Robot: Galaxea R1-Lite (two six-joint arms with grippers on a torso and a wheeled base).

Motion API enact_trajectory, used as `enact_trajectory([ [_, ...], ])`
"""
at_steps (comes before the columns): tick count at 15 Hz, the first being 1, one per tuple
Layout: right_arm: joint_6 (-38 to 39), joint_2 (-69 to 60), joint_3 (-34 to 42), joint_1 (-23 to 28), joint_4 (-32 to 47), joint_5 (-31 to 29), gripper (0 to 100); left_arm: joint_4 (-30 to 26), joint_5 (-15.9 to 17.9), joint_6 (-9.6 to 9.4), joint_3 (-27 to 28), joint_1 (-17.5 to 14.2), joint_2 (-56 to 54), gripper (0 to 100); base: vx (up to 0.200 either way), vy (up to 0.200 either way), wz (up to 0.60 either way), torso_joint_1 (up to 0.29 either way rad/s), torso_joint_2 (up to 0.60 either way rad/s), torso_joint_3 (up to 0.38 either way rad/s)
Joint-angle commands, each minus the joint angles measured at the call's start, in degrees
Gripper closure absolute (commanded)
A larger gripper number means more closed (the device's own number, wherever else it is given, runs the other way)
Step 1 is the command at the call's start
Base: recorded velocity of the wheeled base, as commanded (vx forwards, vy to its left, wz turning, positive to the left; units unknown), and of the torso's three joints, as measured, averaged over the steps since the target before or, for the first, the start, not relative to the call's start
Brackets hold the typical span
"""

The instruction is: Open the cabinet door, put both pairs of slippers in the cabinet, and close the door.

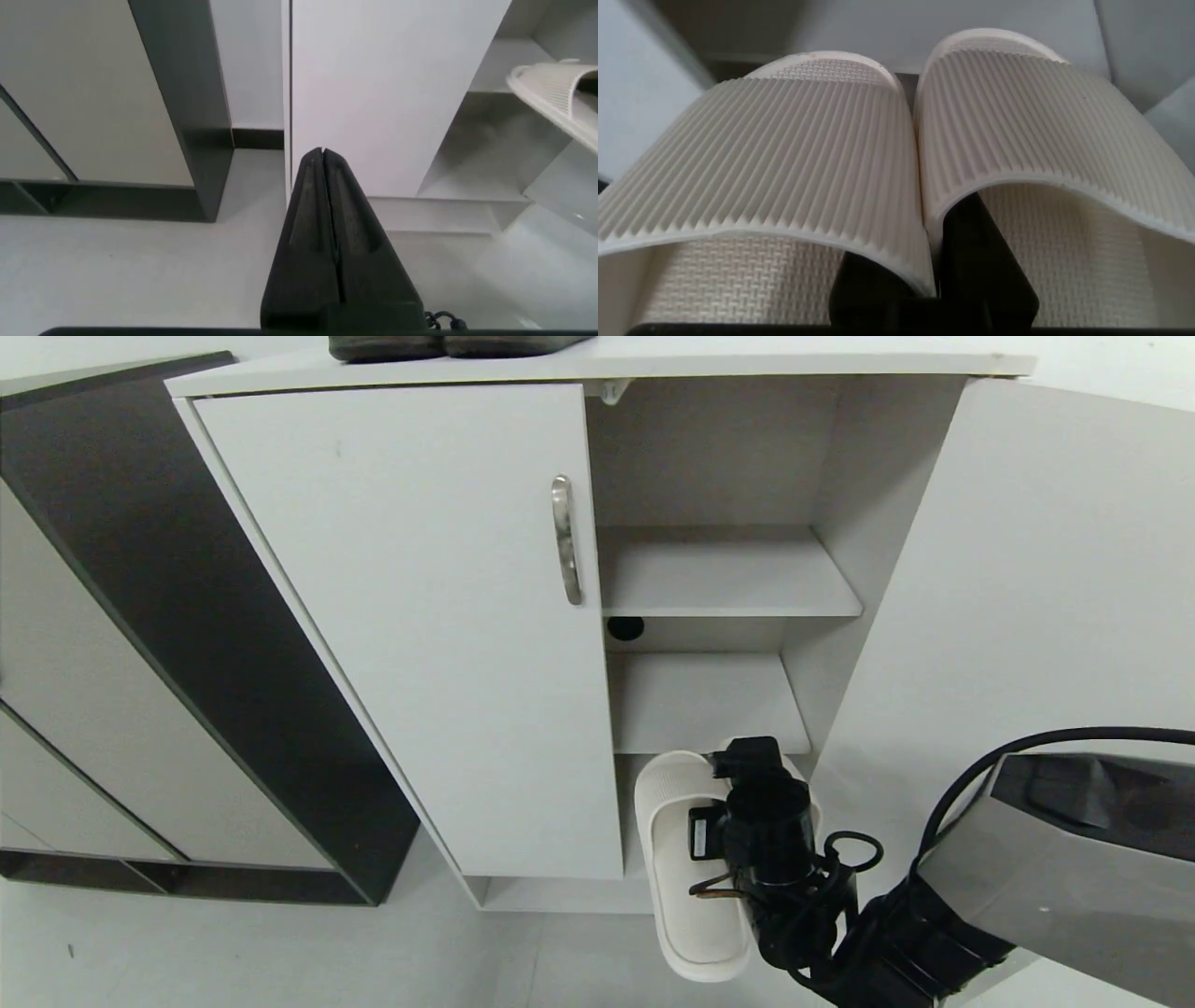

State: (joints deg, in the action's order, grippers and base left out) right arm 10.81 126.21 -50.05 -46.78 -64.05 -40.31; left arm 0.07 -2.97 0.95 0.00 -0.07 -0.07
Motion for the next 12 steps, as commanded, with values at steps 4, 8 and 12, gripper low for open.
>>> enact_trajectory([
  [4,0.0,4.4,-4.35,2.3,-0.11,-0.99,100,0.01,-0.01,0.02,0.0,-0.01,0.07,100,0.0,0.0,0.0,0.002,0.0,-0.174],
  [8,-4.75,5.8,-4.35,2.48,-7.76,-1.43,100,0.01,-0.01,-0.16,0.0,-0.01,0.07,100,0.0,0.0,0.0,0.0,0.0,0.0],
  [12,-9.93,6.95,-2.59,2.39,-15.05,-2.58,100,0.01,-0.1,-0.07,0.0,-0.01,0.07,100,0.0,0.0,0.0,0.0,0.0,0.0],
])
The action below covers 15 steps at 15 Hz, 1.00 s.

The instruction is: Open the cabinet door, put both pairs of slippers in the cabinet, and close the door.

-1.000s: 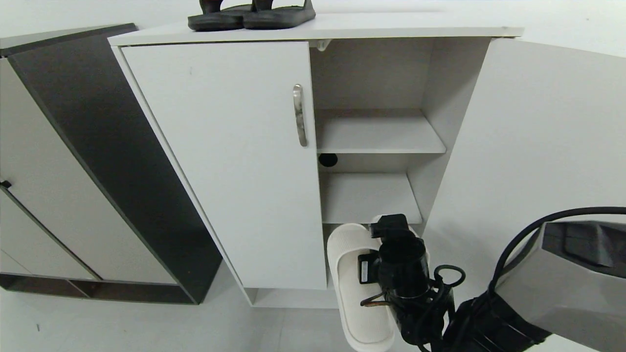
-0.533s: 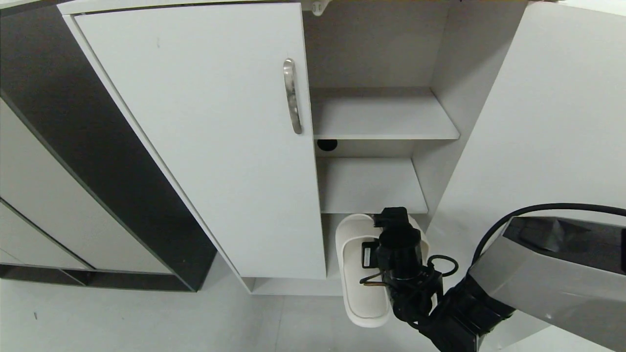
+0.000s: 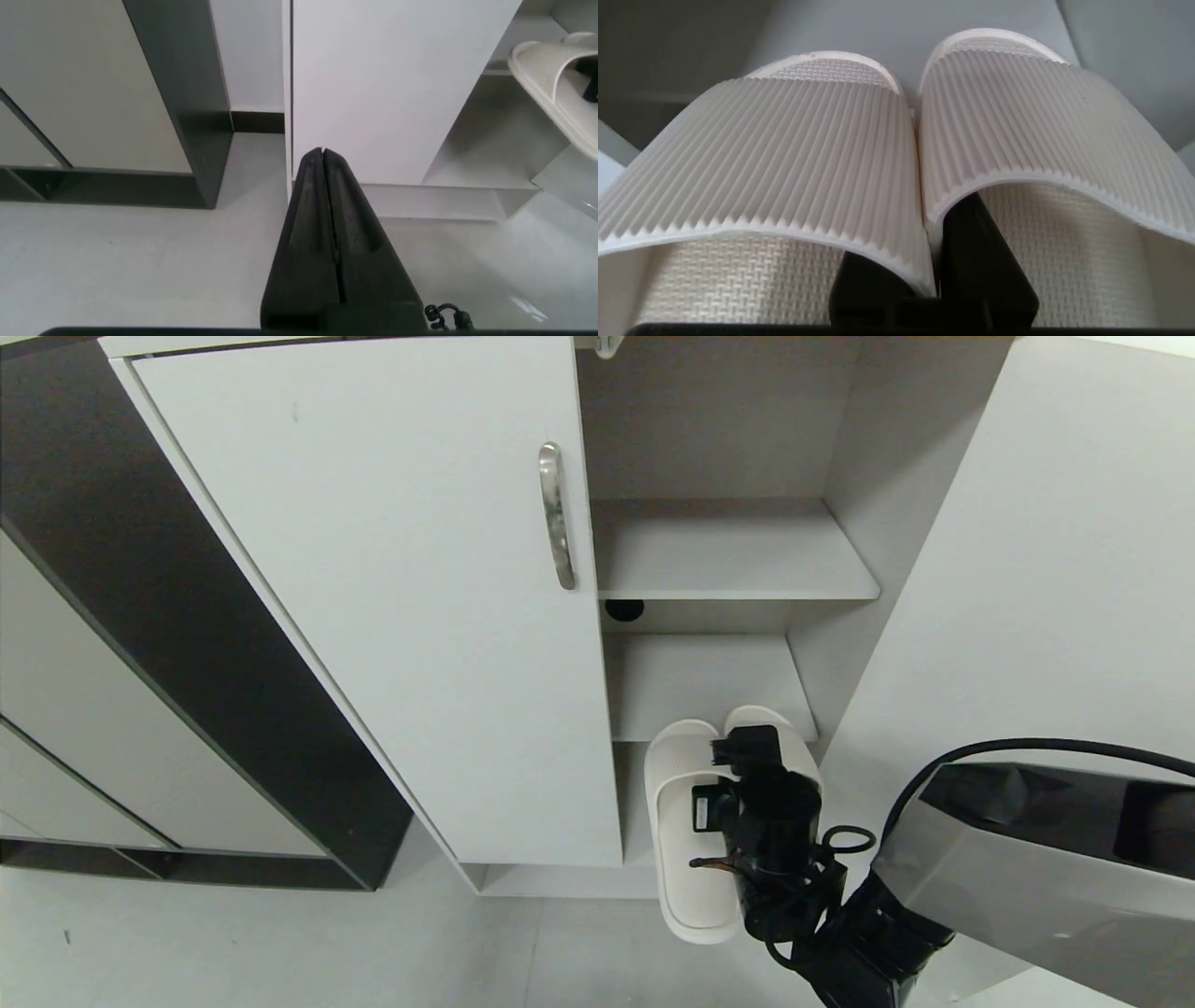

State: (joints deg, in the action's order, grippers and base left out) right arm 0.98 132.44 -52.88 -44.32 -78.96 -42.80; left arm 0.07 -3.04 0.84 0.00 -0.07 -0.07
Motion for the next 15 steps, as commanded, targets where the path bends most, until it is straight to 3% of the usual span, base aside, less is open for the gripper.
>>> enact_trajectory([
  [1,0.08,1.16,0.41,-0.06,-0.23,-0.09,100,0.01,-0.04,0.04,0.0,-0.01,0.07,100,0.0,0.0,0.0,0.0,0.0,0.0],
  [6,0.08,1.59,0.06,0.2,-1.2,-0.09,100,0.01,-0.04,0.04,0.0,-0.01,0.07,100,0.0,0.0,0.0,0.0,0.0,0.0],
  [13,-0.1,1.51,-0.38,0.29,-1.2,0.0,100,0.01,-0.04,0.13,0.0,-0.01,0.07,100,0.2,0.0,0.0,0.002,0.0,0.0],
  [15,-0.18,1.59,-0.91,0.29,-0.93,0.26,100,0.01,0.05,0.13,0.0,-0.01,0.07,100,0.0,0.0,0.0,0.0,0.0,0.0],
])
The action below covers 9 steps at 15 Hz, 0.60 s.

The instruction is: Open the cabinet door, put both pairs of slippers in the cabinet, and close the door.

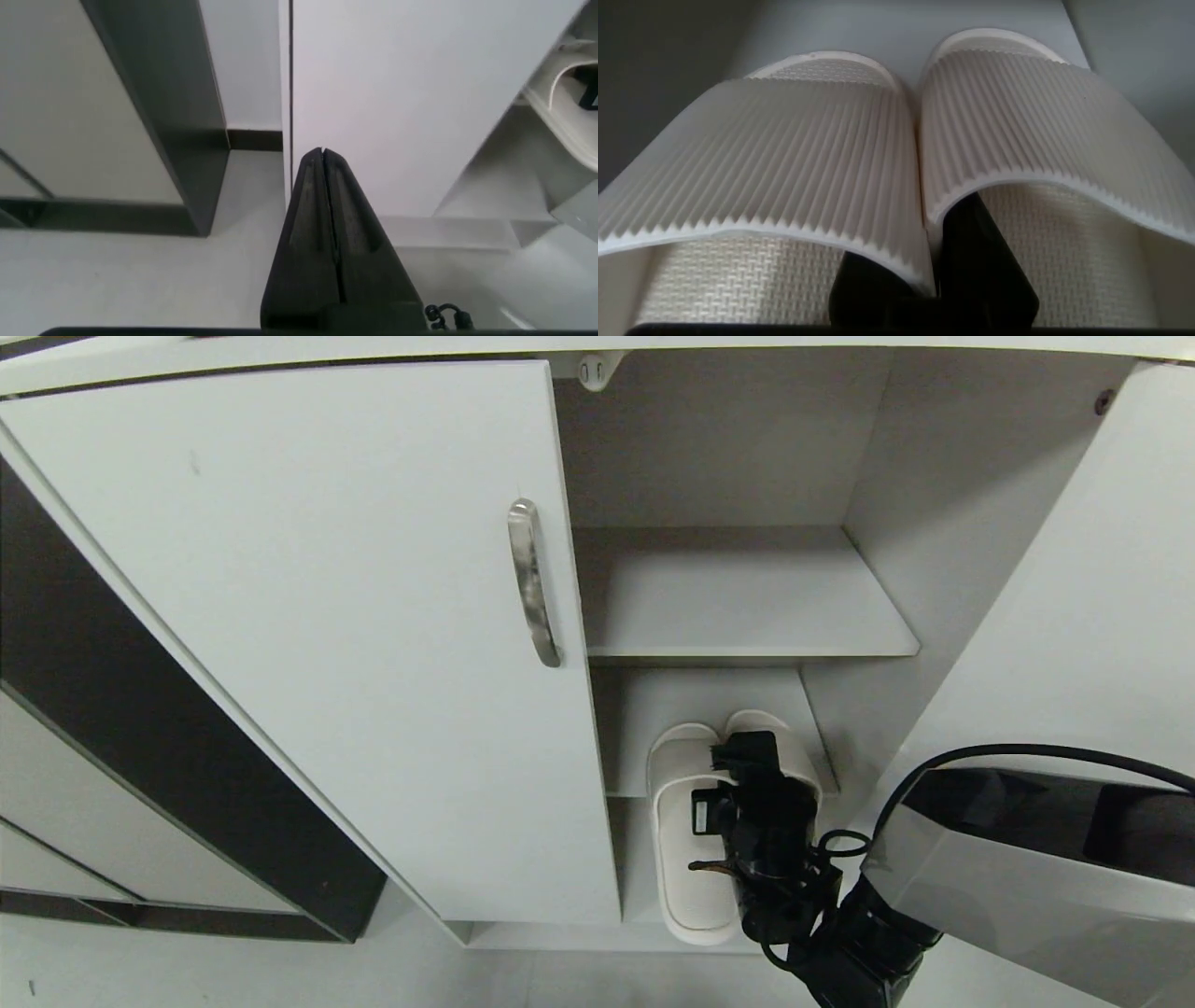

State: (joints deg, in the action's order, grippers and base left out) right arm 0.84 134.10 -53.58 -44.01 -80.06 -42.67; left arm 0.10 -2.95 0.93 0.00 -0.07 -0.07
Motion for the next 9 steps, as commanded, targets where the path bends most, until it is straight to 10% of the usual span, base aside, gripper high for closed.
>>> enact_trajectory([
  [1,-0.14,0.11,-1.18,0.06,0.69,0.13,100,-0.01,-0.04,0.04,0.0,-0.01,0.07,100,0.0,0.0,0.0,0.0,0.0,0.0],
  [9,-0.14,1.87,-10.32,3.14,7.55,0.48,100,-0.01,-0.13,0.22,0.0,-0.01,0.07,100,0.0,0.0,0.0,0.0,0.0,0.0],
])
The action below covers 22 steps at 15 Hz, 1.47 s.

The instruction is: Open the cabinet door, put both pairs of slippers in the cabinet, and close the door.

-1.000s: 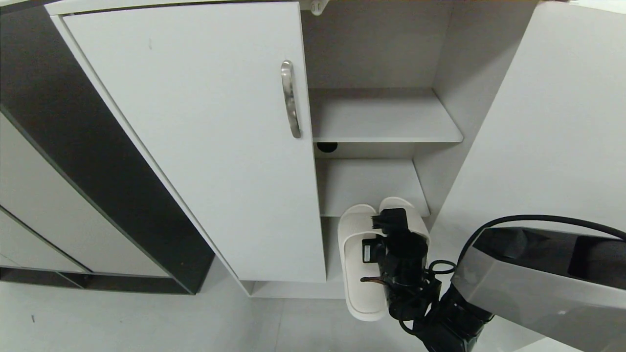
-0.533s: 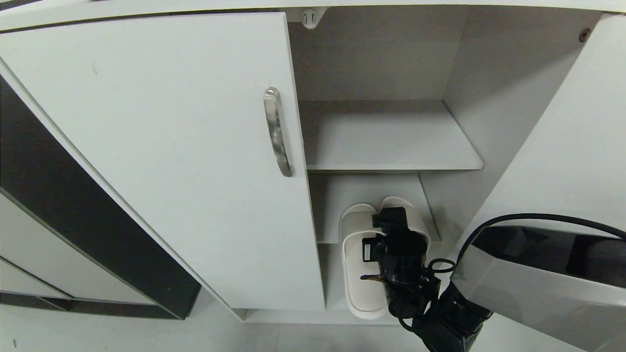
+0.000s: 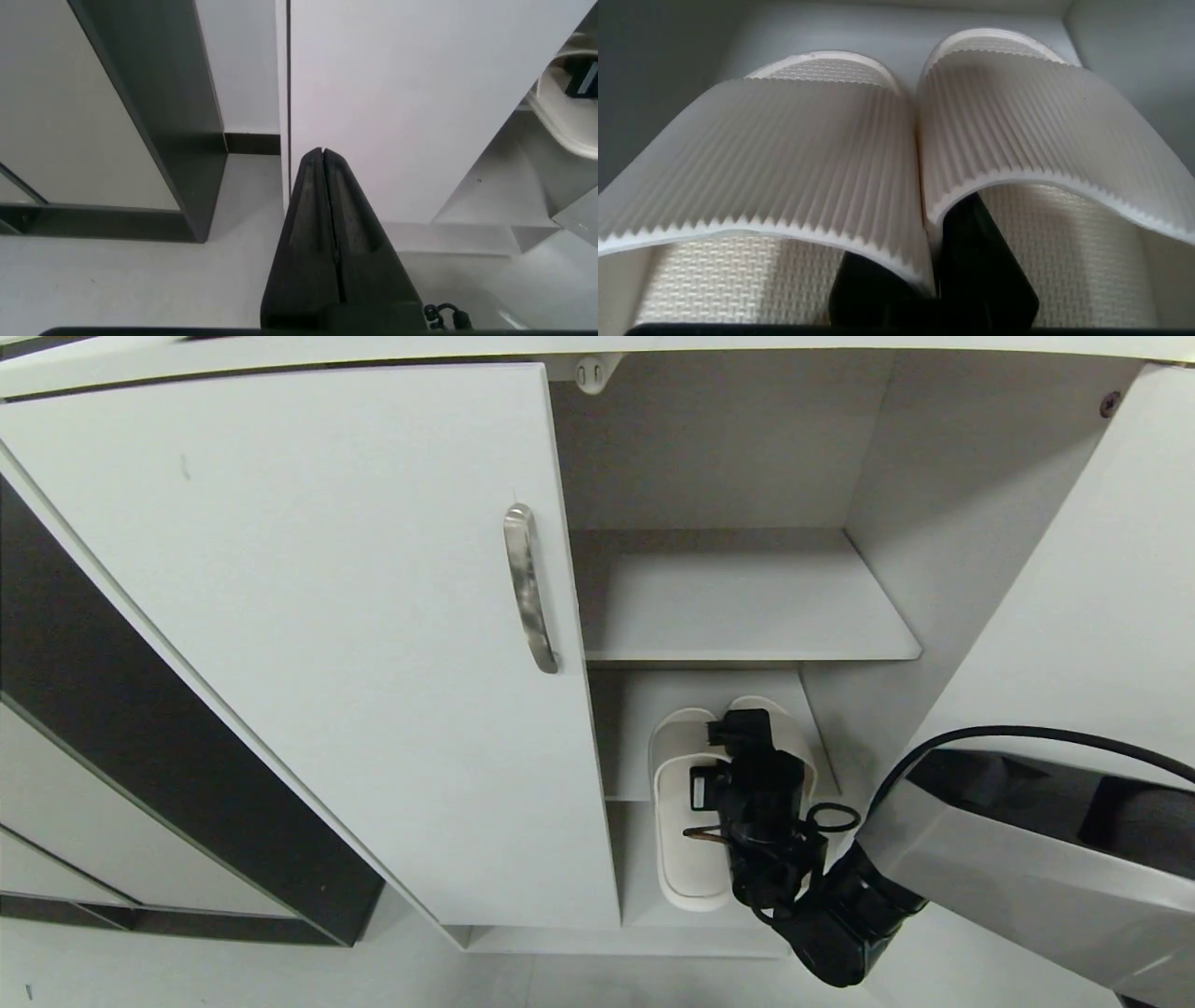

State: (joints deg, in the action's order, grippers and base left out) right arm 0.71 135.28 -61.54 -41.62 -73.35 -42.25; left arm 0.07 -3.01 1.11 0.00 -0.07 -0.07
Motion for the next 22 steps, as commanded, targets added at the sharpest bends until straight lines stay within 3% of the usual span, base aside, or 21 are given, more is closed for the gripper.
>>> enact_trajectory([
  [1,0.0,1.04,-3.94,1.28,1.98,0.24,100,0.01,-0.07,0.03,0.0,-0.01,0.07,100,0.0,0.0,0.0,0.0,0.0,0.0],
  [6,0.0,2.18,-8.25,2.95,5.94,2.0,100,0.01,-0.15,0.21,0.0,-0.01,0.07,100,0.0,0.0,0.0,0.0,0.0,0.0],
  [18,0.0,7.54,-29.25,6.29,19.3,2.35,100,0.01,-0.15,0.21,0.0,-0.01,0.07,100,0.0,0.0,0.0,0.0,0.0,0.0],
  [22,-0.09,9.21,-31.63,6.81,21.06,3.14,100,0.01,-0.15,0.3,0.0,-0.01,0.07,100,0.0,0.0,0.0,0.0,0.0,0.0],
])
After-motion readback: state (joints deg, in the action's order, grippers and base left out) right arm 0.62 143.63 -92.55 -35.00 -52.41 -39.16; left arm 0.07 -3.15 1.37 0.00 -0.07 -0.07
